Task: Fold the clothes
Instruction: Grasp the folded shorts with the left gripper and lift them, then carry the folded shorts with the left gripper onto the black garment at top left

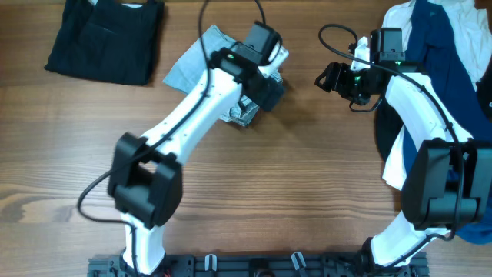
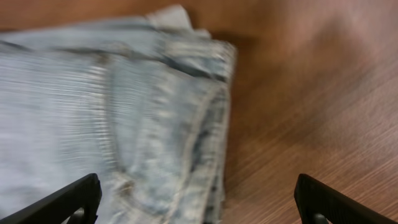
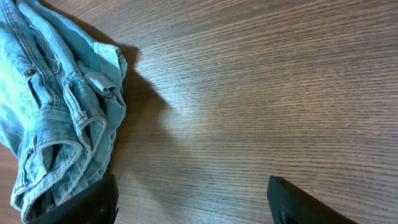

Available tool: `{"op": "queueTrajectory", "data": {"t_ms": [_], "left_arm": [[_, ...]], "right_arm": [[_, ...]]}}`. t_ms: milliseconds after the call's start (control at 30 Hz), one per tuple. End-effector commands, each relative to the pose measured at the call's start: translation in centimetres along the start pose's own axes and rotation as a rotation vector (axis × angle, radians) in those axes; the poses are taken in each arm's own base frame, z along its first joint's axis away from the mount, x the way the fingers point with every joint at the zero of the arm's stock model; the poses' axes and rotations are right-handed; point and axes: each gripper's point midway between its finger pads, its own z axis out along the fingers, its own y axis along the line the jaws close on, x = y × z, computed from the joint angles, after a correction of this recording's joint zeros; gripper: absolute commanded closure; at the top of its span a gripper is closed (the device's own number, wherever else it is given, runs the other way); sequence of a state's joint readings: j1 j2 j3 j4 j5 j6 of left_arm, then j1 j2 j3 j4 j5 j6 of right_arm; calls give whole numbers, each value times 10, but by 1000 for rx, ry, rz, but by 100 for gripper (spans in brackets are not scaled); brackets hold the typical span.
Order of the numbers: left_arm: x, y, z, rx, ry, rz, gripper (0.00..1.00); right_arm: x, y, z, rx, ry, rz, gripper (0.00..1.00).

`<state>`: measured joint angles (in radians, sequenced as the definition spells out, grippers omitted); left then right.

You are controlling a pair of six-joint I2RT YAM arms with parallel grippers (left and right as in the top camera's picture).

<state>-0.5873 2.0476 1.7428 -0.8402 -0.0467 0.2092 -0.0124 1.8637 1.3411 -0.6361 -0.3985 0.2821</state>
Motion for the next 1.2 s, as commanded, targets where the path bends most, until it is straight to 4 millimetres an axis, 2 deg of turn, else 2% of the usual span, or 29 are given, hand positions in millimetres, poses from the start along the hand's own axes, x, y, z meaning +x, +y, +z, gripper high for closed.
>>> {"op": "queueTrajectory", "data": {"t_ms": [0,133,233,333,467,533,633,667,733,867,933,967,1000,1067,1100,1133,1167], "left_arm": [[19,-27,34,65,86,56,0],[42,-24,72,54,178,52,0],[64,-2,99,-53,259,56,0],[67,13,114,-120,263,49,0],[62,32,115,-215,247,48,0],[60,38,105,-281,249,55,0],[43,38,84,-352,205,66,0],[41,38,83,-363,199,68,0],[43,42,85,-365,204,59,0],[53,65,96,-357,218,-2,0],[67,67,113,-276,245,-41,4],[73,63,121,-226,258,-54,11],[76,57,127,-189,264,-58,21],[78,41,135,-120,269,-54,51],[78,36,137,-111,268,-48,80],[77,32,137,-110,267,-40,96],[76,31,137,-110,265,-38,96]], "right_arm": [[5,-8,7,21,19,-8,22],[3,-8,7,23,12,-11,22],[2,-8,7,23,10,-12,22],[1,-8,7,21,5,-14,21],[0,-11,7,42,-4,-15,18],[-1,-12,7,45,-7,-17,18],[-2,-11,7,43,-9,-17,18],[-2,-11,7,43,-9,-17,18],[-1,-11,7,41,-5,-16,18],[-1,-11,7,41,-4,-15,18],[0,-11,7,42,-3,-15,18],[0,-11,7,42,-2,-15,18],[0,-11,7,42,-1,-14,18],[0,-11,7,42,-1,-14,18],[0,-11,7,42,-2,-14,18],[0,-11,7,42,-1,-13,18],[0,-11,7,42,-1,-13,18]]}}
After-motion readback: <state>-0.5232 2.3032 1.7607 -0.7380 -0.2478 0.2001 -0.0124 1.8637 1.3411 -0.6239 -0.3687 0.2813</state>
